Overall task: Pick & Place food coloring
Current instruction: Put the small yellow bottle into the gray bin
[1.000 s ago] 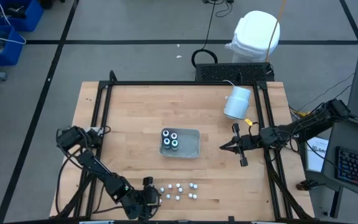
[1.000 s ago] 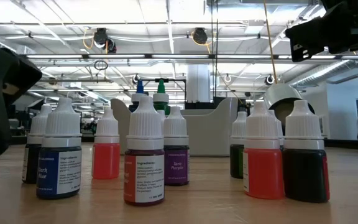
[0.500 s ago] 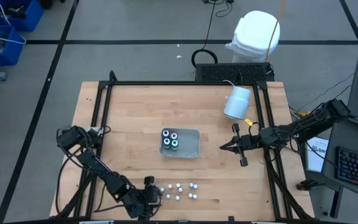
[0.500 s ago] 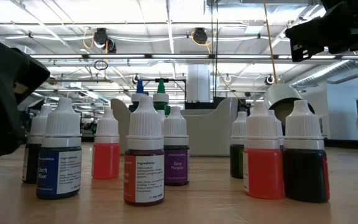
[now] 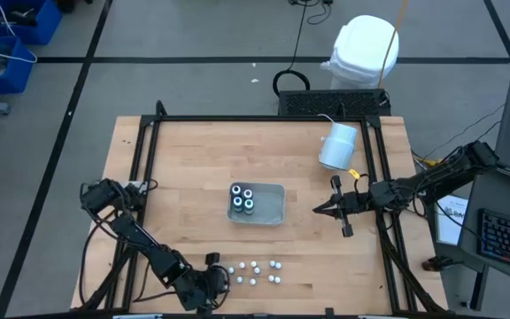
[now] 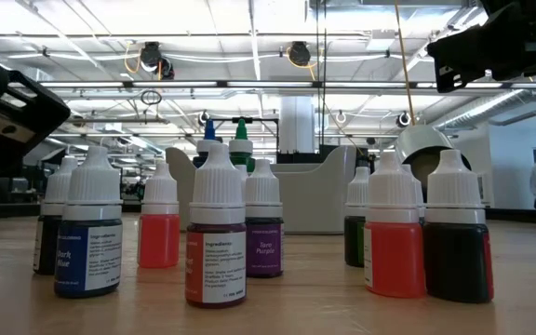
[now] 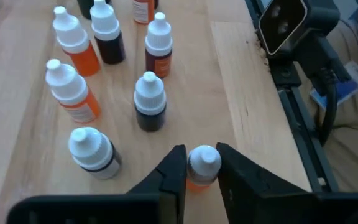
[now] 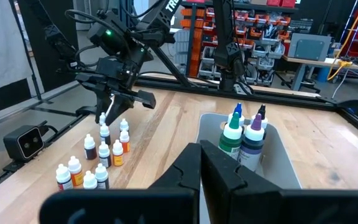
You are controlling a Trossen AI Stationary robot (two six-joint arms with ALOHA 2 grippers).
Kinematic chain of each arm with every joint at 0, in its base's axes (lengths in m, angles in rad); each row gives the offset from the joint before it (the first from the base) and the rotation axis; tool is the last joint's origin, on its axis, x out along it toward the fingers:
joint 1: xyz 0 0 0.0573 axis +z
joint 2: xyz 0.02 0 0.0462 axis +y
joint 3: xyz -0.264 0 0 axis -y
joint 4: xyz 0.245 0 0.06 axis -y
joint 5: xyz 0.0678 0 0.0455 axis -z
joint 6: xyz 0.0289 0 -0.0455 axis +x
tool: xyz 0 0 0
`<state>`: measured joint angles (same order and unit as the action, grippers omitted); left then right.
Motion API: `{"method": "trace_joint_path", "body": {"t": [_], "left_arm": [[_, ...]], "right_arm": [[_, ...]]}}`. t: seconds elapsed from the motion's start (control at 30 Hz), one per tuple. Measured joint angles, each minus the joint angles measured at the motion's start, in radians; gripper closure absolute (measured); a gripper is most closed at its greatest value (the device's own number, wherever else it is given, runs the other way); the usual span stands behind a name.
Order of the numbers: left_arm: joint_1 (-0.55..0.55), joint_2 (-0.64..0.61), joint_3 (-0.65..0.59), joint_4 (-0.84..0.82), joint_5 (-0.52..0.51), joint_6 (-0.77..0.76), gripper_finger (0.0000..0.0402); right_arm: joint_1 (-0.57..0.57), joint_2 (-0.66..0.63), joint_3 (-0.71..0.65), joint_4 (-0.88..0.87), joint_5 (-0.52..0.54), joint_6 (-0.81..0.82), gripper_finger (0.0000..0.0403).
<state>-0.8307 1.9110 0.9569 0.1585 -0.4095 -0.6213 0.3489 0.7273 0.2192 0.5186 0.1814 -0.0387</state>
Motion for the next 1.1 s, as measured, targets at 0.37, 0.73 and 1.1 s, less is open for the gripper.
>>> {"method": "trace_joint_path", "body": {"t": [0.37,0.73,1.1], "left_arm": [[-0.023,-0.039,0.039,0.011,-0.073,0.123,0.0333],[0.103,-0.043,0.321,-0.101,-0.197,0.354,0.0333],[0.389,-0.034,0.634,-0.431,-0.198,0.312,0.0333]], "right_arm": [[0.0,0.0,0.0,0.0,0.0,0.001,0.0403],[0.0,0.003,-0.001,-0.003,0.0,0.02,0.0403],[0.0,0.005,-0.001,-0.022,0.0,0.018,0.0403]]}}
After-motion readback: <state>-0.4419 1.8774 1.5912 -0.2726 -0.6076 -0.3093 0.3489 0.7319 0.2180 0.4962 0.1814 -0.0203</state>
